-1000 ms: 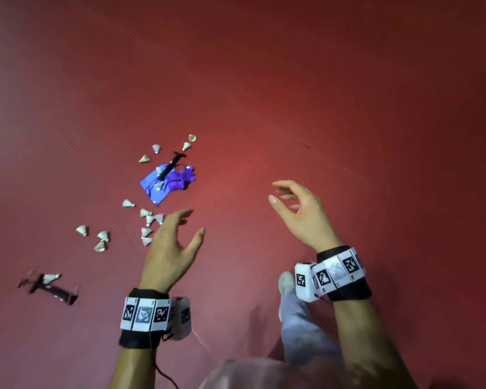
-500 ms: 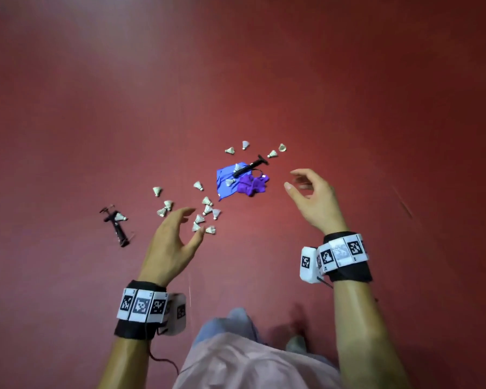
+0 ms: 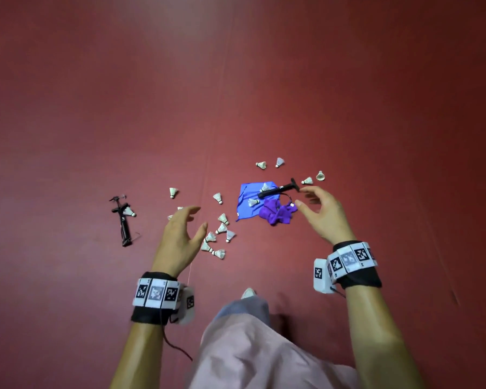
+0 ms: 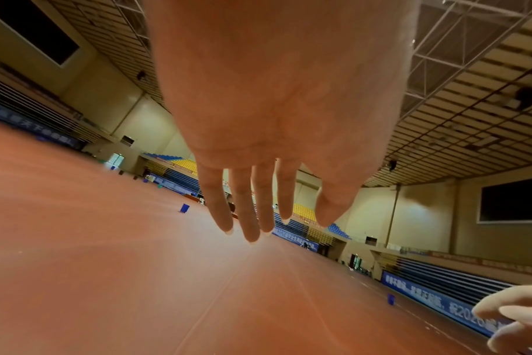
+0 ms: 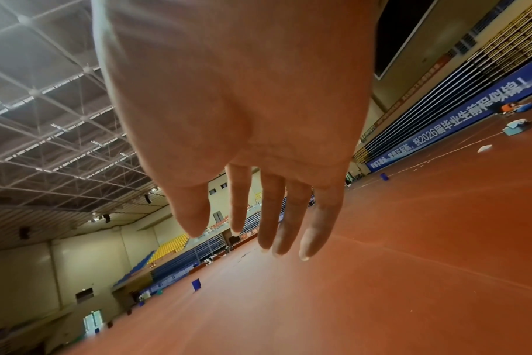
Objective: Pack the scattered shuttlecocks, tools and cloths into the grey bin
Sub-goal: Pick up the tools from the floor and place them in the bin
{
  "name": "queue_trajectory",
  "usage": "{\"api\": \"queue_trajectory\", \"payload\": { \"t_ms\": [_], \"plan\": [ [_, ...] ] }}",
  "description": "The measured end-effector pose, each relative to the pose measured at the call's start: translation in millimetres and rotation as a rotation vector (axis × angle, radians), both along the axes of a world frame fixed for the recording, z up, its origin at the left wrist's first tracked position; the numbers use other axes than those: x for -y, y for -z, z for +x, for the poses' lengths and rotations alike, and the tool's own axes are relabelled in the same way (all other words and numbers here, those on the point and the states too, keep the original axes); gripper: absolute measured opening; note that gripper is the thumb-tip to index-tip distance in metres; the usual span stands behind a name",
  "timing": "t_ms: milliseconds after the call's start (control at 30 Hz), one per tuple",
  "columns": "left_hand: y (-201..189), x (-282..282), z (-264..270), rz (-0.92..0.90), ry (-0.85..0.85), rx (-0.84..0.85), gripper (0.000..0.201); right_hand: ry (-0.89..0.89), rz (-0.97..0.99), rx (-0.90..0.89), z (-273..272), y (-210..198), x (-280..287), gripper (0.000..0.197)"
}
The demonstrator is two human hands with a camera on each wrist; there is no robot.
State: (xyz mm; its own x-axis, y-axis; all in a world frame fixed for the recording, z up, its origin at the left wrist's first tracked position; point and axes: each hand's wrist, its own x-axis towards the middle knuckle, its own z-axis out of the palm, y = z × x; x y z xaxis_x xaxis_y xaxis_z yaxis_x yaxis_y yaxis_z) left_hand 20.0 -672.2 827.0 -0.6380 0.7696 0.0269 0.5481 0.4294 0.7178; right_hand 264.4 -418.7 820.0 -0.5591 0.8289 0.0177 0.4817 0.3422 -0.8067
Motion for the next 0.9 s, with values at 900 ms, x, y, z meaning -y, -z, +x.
{"api": "queue_trajectory", "payload": {
  "t_ms": [900],
  "plan": [
    [161,-596,-186,-0.561,0.134,0.006,0.038,-0.351,-0.261,0.531,-198,202,-568,0.039]
  ]
}}
